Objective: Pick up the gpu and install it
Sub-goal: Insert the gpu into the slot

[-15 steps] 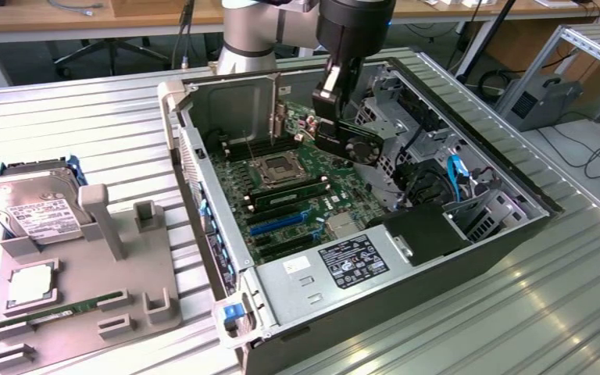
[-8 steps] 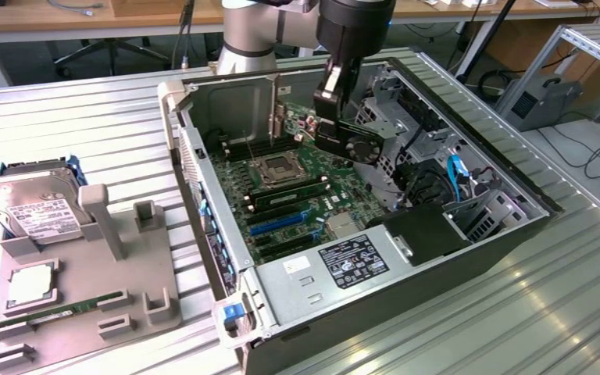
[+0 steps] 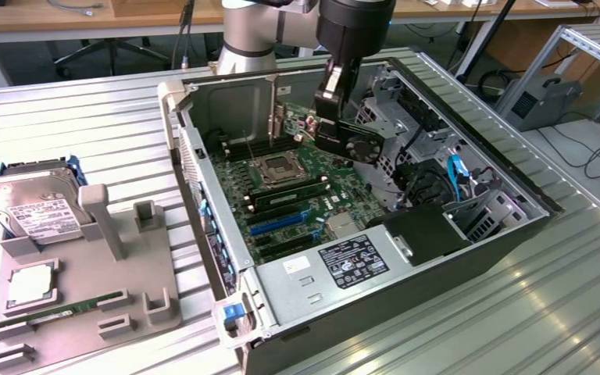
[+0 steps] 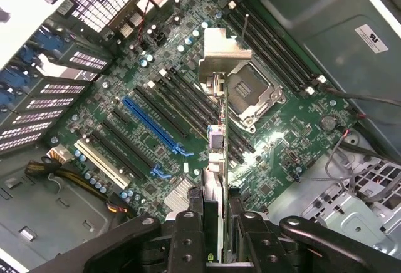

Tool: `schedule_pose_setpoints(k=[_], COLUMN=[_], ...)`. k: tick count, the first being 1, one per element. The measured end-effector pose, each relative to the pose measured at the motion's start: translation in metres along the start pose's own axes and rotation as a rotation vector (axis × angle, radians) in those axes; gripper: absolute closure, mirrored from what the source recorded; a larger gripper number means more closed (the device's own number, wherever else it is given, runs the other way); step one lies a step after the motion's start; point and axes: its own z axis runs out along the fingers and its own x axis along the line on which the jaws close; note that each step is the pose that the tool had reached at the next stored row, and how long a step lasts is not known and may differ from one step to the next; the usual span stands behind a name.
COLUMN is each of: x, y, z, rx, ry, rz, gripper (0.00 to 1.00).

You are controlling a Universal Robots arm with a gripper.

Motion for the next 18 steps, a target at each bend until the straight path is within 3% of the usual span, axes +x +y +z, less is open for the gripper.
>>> schedule_pose_setpoints(k=[18], x=[0.0], y=[0.0], z=[0.0], rx=[-0.0018], ry=[-0.003], rz=[-0.055], gripper=[0.74])
